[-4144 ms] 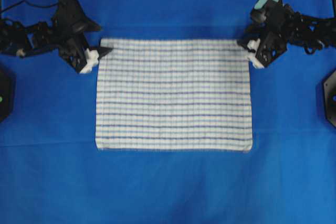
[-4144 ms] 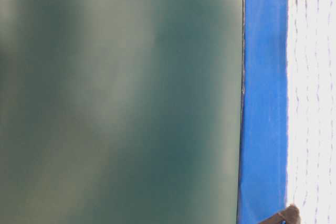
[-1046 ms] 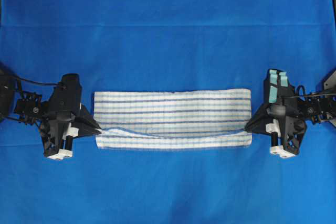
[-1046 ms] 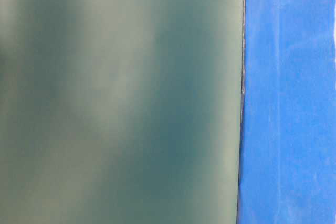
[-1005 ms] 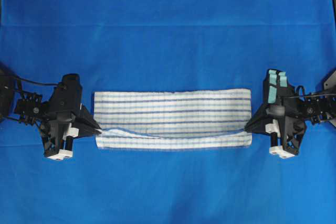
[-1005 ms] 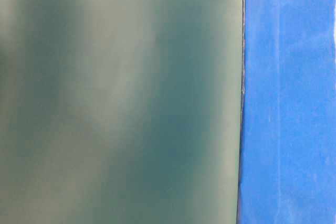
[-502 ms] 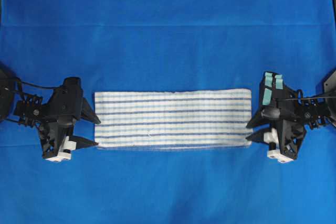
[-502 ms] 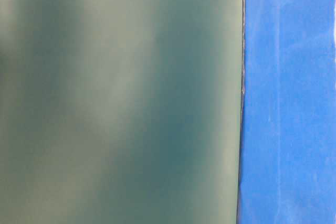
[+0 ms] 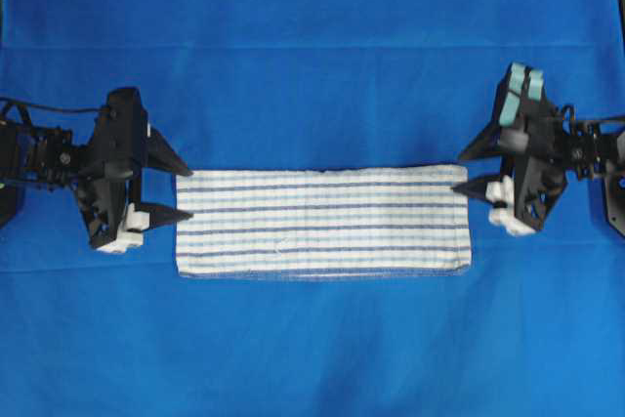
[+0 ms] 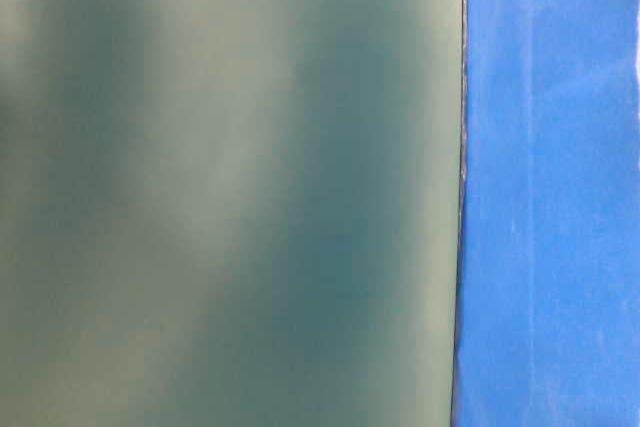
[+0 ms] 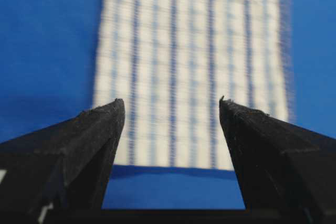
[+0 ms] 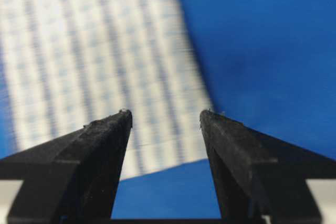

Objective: Fold the blue towel.
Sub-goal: 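Grasp the left and right ends of the folded strip with both grippers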

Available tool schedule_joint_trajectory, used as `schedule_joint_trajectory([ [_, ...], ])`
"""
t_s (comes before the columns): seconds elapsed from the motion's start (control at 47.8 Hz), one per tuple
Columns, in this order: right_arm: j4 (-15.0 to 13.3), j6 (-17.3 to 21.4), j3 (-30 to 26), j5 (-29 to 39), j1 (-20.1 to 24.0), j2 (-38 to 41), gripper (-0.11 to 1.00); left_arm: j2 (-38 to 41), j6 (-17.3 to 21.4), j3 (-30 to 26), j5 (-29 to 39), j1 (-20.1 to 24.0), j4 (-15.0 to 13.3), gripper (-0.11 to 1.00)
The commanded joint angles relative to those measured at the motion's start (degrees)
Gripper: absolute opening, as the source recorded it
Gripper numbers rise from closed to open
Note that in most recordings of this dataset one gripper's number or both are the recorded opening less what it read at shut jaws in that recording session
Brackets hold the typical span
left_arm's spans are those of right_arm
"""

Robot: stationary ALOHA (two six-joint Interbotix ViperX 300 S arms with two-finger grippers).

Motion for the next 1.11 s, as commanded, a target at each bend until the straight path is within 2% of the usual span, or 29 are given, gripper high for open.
schedule_joint_trajectory([
  [0.0,-1.1,-0.1,-0.4,0.3,-1.4,0.2,0.59,0.0,0.7,-1.1,-0.1,1.4,-0.1,0.66],
  [0.251,-2.3,-0.1,-0.4,-0.4,-4.0,5.9,0.59,4.4,1.4,-1.2,-0.4,4.5,-0.1,0.66],
  [0.544,-2.4,-0.1,-0.6,-4.9,-4.6,12.2,0.59,10.3,1.2,-1.8,-1.2,4.7,0.0,0.66],
  [0.9,-2.3,0.0,-0.8,-4.9,-4.2,13.4,0.58,10.8,0.7,-1.6,-0.7,4.7,-0.1,0.64],
  [1.005,-2.3,0.2,-0.9,-4.9,-3.0,13.4,0.52,10.9,0.5,-1.8,0.0,4.7,-0.1,0.58],
  [1.088,-2.2,0.3,-1.0,-4.9,-1.7,13.4,0.35,10.9,0.4,-2.0,1.1,4.7,-0.1,0.41],
])
